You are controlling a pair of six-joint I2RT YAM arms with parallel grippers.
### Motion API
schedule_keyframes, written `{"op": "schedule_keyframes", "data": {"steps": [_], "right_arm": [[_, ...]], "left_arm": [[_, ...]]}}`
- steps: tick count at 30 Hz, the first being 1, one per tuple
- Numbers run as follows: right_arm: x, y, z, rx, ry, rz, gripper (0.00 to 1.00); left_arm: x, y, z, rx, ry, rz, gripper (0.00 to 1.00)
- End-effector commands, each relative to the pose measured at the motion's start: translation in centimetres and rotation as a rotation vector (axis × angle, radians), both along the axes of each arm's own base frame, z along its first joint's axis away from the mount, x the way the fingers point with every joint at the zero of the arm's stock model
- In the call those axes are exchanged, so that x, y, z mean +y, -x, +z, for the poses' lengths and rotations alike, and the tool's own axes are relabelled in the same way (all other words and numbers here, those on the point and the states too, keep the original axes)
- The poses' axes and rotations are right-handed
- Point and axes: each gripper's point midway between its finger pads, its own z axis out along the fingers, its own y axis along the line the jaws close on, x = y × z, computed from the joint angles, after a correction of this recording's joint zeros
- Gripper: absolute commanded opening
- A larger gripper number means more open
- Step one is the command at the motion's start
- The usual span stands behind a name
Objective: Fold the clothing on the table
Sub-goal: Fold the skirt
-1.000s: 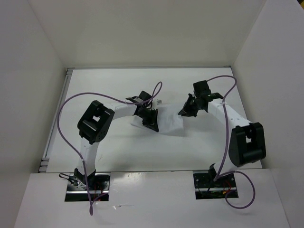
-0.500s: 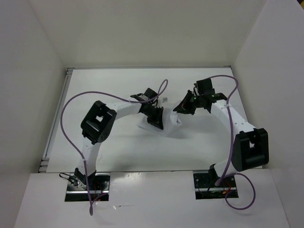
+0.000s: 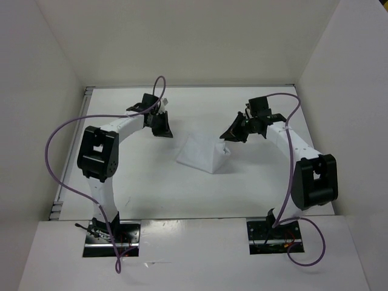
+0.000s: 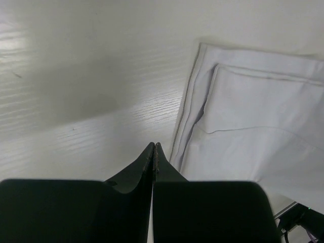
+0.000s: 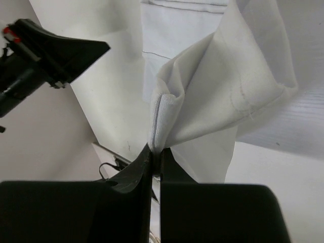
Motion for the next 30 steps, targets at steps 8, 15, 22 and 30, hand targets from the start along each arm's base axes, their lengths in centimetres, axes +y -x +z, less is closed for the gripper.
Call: {"op": "schedule_keyframes", "data": {"steps": [8, 15, 22, 30], "right_arm": [[1.2, -3.9, 1.6, -0.066, -0.048, 0.020, 0.00], [4.1, -4.7, 0.9, -0.060, -0.074, 0.076, 0.00], [6.9, -6.3, -0.1, -0.046, -0.085, 0.122, 0.00], [9.6, -6.0, -1.9, -0.013, -0.078, 0.179, 0.00]], "left_arm": [[-3.2, 3.1, -4.6, 0.131, 0.102, -0.052, 0.01], [-6.0, 5.6, -5.4, 0.189, 0.184, -0.093, 0.01], [-6.3, 6.9, -5.4, 0.209, 0.198, -0.103, 0.01], [-6.2, 7.0, -5.5, 0.217, 0.195, -0.102, 0.01]]}}
